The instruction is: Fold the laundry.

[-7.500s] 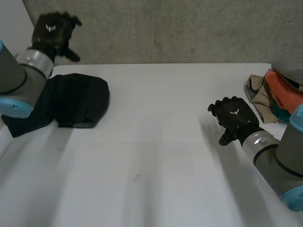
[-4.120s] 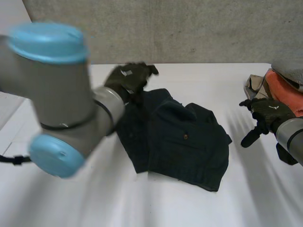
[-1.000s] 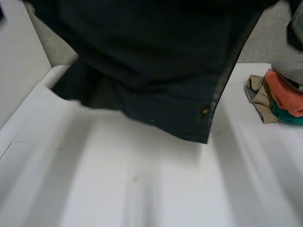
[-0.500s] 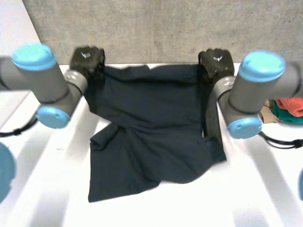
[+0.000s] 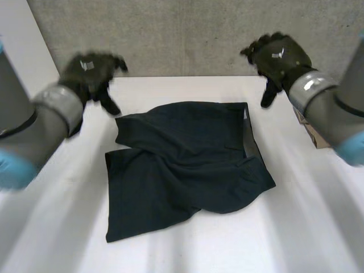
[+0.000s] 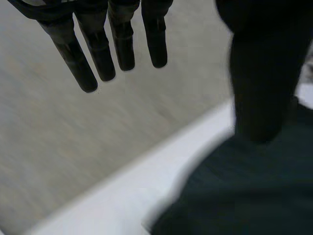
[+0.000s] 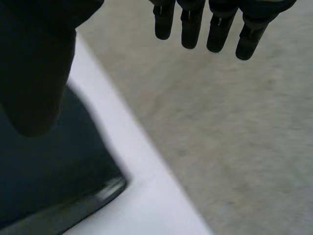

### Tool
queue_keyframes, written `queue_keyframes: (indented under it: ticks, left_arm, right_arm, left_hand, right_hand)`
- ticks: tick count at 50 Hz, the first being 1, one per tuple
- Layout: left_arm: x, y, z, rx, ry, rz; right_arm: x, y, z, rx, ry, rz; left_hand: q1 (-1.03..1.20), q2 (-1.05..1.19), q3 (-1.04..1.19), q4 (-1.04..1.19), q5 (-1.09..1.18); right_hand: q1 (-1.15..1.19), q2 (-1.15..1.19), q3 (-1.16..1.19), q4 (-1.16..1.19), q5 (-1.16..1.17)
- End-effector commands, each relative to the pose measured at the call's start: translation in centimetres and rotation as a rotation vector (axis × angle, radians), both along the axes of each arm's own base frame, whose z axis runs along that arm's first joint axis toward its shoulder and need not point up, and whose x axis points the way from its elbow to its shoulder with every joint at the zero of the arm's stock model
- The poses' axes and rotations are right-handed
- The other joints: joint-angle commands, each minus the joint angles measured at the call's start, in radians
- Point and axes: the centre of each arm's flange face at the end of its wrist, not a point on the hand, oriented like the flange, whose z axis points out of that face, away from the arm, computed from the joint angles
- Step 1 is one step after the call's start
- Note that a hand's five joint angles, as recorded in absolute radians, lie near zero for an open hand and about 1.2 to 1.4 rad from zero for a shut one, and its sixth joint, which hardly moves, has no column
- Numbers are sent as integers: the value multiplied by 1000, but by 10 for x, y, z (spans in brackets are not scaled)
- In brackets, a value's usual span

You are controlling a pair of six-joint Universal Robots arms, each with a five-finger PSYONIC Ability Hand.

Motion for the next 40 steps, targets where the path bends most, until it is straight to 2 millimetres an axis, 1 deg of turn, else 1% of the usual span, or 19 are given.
queue_keyframes:
  ticks: [1,4,5,8,9,11,12,14,15,20,23,28,29,31,34,37,38,39,40]
  left_arm:
    - [20,100,-52,374,-175,-149]
    - [27,122,-71,472,-230,-174]
    - [30,127,-81,492,-254,-180]
    - [32,127,-93,479,-274,-178]
    - [33,124,-101,470,-281,-169]
    - [33,123,-109,464,-287,-165]
    - [32,120,-118,458,-292,-159]
    - [31,116,-127,455,-295,-147]
    - [30,112,-134,450,-303,-138]
    - [25,103,-149,418,-320,-108]
    - [20,98,-157,391,-338,-104]
    - [17,90,-167,356,-386,-98]
    - [16,89,-168,350,-395,-98]
    - [13,87,-170,318,-420,-104]
    - [9,83,-170,285,-423,-106]
    - [4,76,-171,221,-419,-106]
    - [3,70,-169,175,-410,-95]
    - [3,68,-168,157,-405,-89]
    - [2,65,-166,135,-398,-82]
  right_arm:
    - [-33,78,-31,312,270,170]
    - [-44,98,-49,444,338,238]
    - [-49,108,-59,510,361,283]
    - [-52,113,-76,539,370,325]
    - [-54,112,-88,541,368,326]
    - [-54,108,-99,525,364,317]
    - [-53,105,-109,496,356,309]
    - [-51,100,-119,464,343,301]
    - [-50,96,-127,431,330,292]
    - [-43,83,-146,351,284,278]
    - [-38,76,-155,315,262,276]
    - [-32,63,-164,248,239,266]
    - [-30,59,-166,230,234,258]
    - [-28,53,-169,212,224,244]
    - [-25,49,-173,195,226,233]
    - [-23,38,-181,163,224,210]
    - [-22,32,-183,143,224,191]
    - [-22,29,-184,132,225,181]
    - [-22,27,-185,123,227,172]
  left_hand:
    - [166,183,184,202,195]
    - [163,180,182,199,193]
    - [146,163,164,181,175]
    - [148,165,167,184,178]
    - [149,166,167,184,178]
    - [146,163,164,181,175]
    - [146,163,164,181,175]
    - [146,163,164,181,175]
    - [148,165,167,184,178]
    - [146,163,164,181,175]
    - [146,163,164,181,175]
    - [166,183,184,202,195]
    - [178,195,196,213,207]
    - [239,256,258,275,269]
    - [365,382,383,401,395]
    - [685,702,703,720,714]
    - [904,921,922,939,933]
    - [970,987,988,1006,999]
    - [976,993,994,1012,1005]
  right_hand:
    - [147,157,159,156,145]
    - [232,242,244,241,230]
    - [252,263,264,262,251]
    - [267,277,279,277,266]
    - [282,292,294,291,280]
    - [282,292,294,291,281]
    - [282,292,294,291,281]
    - [279,289,291,288,278]
    - [279,289,291,288,278]
    - [282,292,294,291,280]
    - [358,368,370,367,357]
    - [405,415,417,415,404]
    - [452,462,464,461,450]
    - [519,530,531,529,518]
    - [537,548,549,547,536]
    - [774,785,786,784,773]
    - [990,1001,1002,1000,989]
    - [1106,1116,1118,1115,1104]
    - [1168,1179,1180,1178,1167]
